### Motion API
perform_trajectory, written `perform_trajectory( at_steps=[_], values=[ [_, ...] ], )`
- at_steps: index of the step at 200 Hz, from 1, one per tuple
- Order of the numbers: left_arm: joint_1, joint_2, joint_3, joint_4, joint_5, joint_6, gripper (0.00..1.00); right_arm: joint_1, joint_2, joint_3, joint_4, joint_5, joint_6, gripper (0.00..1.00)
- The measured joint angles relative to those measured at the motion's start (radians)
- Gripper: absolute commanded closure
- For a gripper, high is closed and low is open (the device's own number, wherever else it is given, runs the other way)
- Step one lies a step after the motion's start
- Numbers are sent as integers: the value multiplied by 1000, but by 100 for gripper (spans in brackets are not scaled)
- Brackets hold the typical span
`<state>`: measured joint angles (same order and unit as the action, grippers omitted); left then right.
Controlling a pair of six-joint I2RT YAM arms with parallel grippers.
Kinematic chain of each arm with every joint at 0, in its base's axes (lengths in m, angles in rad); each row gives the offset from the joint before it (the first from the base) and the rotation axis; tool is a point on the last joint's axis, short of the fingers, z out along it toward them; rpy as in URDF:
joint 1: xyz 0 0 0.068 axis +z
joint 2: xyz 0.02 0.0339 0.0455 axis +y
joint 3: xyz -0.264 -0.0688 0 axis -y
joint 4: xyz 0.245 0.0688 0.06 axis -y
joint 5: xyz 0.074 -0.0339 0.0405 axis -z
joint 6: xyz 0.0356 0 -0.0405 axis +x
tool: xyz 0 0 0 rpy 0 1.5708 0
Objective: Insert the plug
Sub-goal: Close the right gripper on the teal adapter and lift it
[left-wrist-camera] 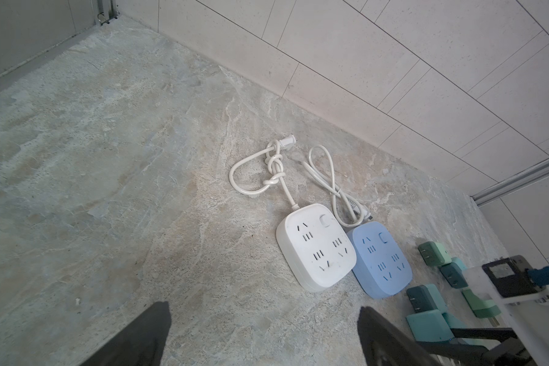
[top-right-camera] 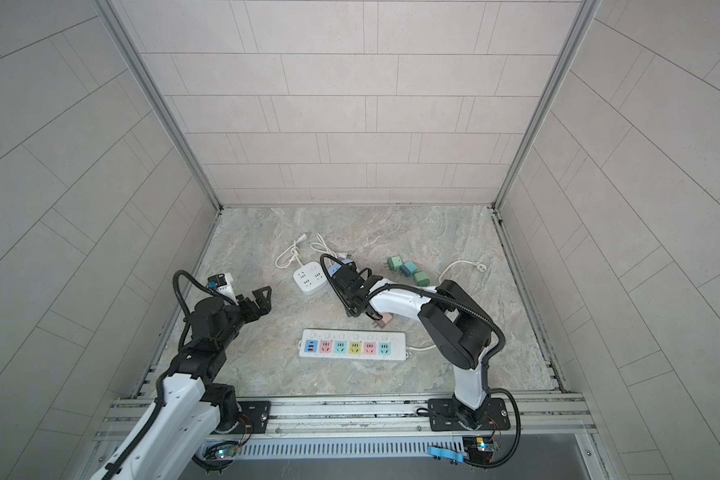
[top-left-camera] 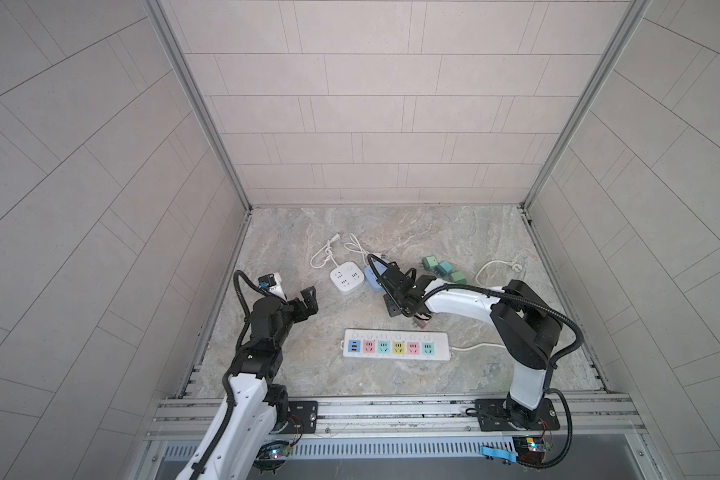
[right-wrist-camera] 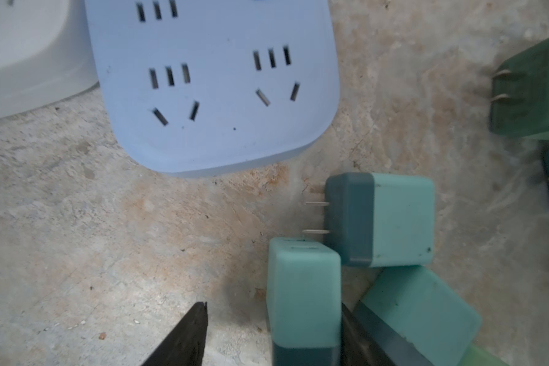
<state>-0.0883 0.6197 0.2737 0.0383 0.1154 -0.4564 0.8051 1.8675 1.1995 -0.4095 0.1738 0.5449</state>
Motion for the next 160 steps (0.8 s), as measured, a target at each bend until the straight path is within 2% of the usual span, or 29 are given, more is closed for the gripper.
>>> perform_trajectory(
  at_steps=[30, 63, 90, 130, 160],
  values=[
    [0, 0, 0, 0, 0, 0, 0, -10, 24, 29, -2, -6, -13, 48],
    [0, -2, 0, 0, 0, 0, 0, -21, 58, 37, -3, -11, -23, 67],
    [0, -2, 0, 0, 0, 0, 0, -25, 62, 36, 2, -14, -23, 72],
    [0, -2, 0, 0, 0, -3, 0, -25, 59, 27, 23, -25, -24, 87],
    [0, -2, -3, 6, -4, -7, 0, -25, -5, -50, 58, -52, -29, 89]
  ],
)
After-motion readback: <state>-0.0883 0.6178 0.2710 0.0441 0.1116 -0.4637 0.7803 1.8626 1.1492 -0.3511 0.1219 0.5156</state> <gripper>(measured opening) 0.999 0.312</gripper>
